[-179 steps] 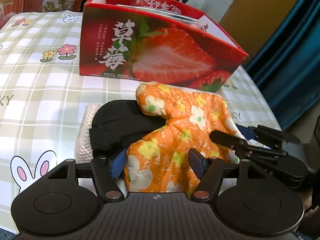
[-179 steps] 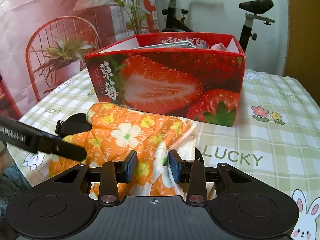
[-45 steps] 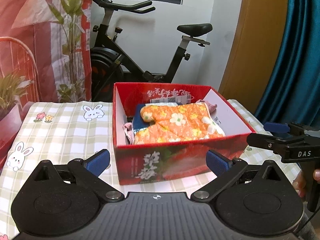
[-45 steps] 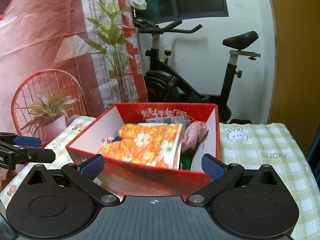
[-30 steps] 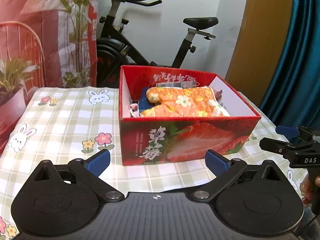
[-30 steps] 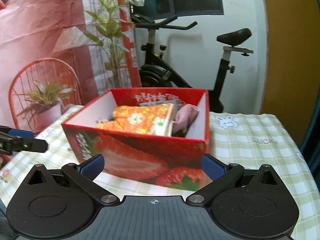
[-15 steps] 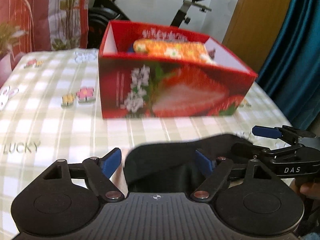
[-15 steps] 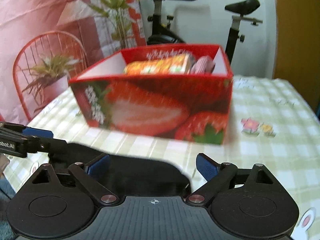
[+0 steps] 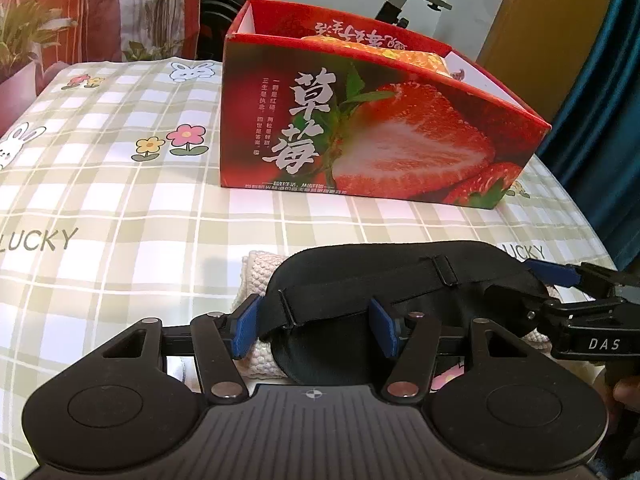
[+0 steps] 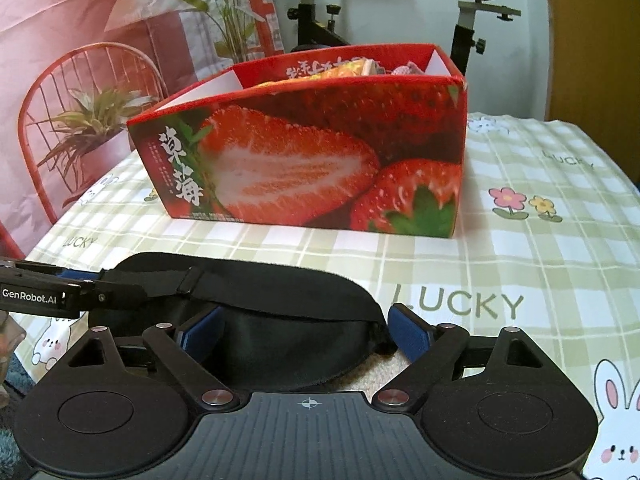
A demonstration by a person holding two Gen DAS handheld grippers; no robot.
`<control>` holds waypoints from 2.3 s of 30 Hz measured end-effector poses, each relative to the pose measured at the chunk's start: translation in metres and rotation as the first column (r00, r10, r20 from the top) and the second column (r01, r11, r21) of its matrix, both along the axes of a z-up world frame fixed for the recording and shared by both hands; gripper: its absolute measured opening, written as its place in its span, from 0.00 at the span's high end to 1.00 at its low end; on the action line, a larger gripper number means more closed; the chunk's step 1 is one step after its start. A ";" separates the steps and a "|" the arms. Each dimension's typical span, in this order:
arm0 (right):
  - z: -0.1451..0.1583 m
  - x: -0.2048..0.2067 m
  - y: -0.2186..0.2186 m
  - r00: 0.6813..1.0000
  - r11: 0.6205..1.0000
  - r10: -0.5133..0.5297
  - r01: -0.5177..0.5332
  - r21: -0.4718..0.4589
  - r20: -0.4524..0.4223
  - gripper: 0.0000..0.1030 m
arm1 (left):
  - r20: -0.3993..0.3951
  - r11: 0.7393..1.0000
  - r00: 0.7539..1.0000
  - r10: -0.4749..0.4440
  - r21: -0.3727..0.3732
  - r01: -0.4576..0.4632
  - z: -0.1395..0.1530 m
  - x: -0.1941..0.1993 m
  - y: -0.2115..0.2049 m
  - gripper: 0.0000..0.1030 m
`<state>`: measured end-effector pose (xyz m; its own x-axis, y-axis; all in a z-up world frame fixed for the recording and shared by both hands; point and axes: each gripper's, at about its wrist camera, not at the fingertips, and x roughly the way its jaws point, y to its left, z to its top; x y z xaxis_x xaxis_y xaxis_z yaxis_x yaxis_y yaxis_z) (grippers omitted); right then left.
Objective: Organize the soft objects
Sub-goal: 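Lower both open tools around the black eye mask, then close both tools on the black eye mask strap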
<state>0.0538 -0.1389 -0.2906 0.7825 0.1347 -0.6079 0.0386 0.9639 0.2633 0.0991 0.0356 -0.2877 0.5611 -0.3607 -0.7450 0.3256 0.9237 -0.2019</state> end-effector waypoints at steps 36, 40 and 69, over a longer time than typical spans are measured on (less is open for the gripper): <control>-0.008 0.003 -0.009 1.000 0.998 -0.011 0.010 0.063 0.016 0.33 | 0.019 1.000 1.000 -0.005 -0.021 0.005 -0.004 -0.001 -0.001 0.45; 0.006 -0.003 -0.001 0.998 1.000 -0.001 0.001 -0.005 0.070 0.38 | 0.020 1.000 1.000 -0.004 -0.018 0.004 -0.004 -0.001 -0.001 0.45; 0.022 -0.019 0.000 0.994 1.000 0.023 -0.023 0.001 0.107 0.91 | 0.057 0.997 0.998 -0.031 -0.063 0.034 0.018 -0.012 0.003 0.72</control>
<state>0.0352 -0.1386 -0.2682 0.8399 0.1544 -0.5203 -0.0120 0.9637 0.2666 0.0869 0.0387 -0.2700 0.5882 -0.4255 -0.6877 0.3676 0.8982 -0.2412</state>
